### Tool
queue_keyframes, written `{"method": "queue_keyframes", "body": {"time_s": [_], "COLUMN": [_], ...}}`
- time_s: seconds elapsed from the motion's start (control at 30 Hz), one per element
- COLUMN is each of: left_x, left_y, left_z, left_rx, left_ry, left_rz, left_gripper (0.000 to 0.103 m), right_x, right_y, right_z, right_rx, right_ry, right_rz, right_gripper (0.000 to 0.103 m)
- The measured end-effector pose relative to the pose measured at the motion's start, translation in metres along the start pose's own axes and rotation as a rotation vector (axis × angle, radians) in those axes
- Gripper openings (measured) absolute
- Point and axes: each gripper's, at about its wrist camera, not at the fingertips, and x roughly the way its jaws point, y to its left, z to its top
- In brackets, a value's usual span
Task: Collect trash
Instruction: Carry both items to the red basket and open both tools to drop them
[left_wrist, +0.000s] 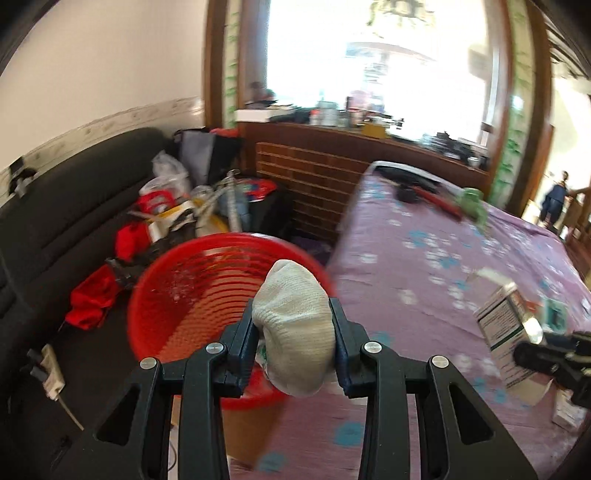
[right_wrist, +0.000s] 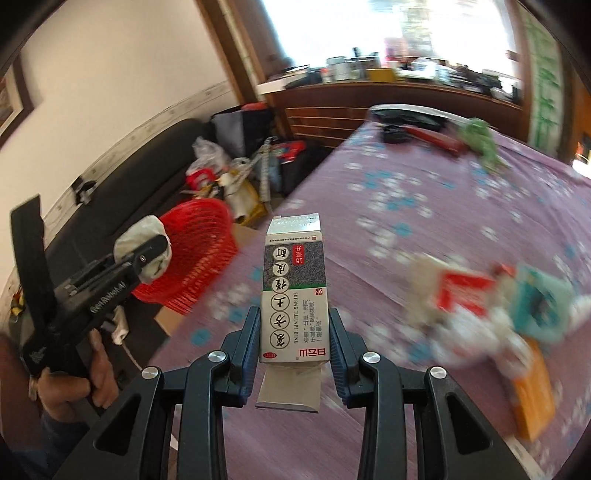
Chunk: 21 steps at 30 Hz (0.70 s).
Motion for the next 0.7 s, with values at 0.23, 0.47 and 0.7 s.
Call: {"method": "queue_keyframes", "body": {"time_s": [0.23, 0.47, 0.7], "left_x": [0.032, 0.053, 0.047], "left_y": [0.051, 0.070, 0.075], "left_z": [0.003, 0.005, 0.008], "left_rx": [-0.034, -0.054, -0.078], "left_ry": [0.051, 0.072, 0.036], "left_rz": [0.038, 0.049, 0.064], "left_gripper": [0.034, 0.037, 0.065], "right_x": [0.057, 0.106, 0.124], "right_y": [0.057, 0.090, 0.095], "right_z": [0.045, 0.073, 0.087], "right_rx": [-0.072, -0.079, -0.041], "right_ry": [0.053, 0.089, 0.076], "right_rz": [0.092, 0.136, 0.141], "right_gripper": [0.037, 0.038, 0.051]}}
